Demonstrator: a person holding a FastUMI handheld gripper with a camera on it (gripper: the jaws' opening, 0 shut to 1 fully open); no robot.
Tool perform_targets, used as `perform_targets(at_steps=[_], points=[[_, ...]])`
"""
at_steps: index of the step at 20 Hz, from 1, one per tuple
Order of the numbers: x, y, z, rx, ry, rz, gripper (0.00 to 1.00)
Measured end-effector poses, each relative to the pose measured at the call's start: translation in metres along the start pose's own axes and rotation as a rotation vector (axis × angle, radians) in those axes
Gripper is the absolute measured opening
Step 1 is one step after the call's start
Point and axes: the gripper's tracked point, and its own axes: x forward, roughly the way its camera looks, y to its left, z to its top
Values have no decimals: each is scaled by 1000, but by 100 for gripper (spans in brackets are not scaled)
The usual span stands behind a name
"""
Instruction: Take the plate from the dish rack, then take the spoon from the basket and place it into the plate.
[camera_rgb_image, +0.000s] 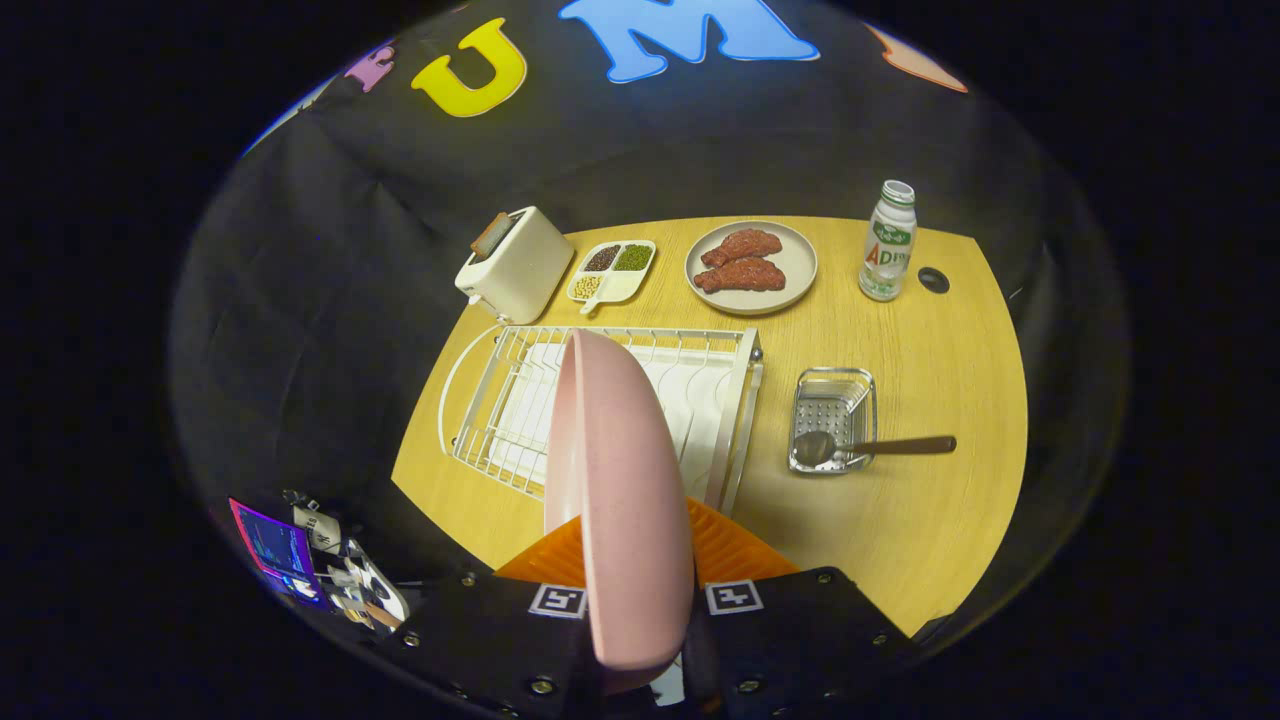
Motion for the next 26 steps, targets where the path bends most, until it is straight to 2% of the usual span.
perform_targets(at_steps=[4, 8, 11, 19, 24, 26], points=[[6, -9, -66, 68, -9, 62, 28], [28, -10, -134, 220, 61, 155, 28], [48, -14, -162, 257, 69, 165, 28], [101, 1, -197, 326, 120, 238, 28], [134, 11, -192, 344, 74, 279, 28], [143, 8, -192, 354, 69, 261, 28]])
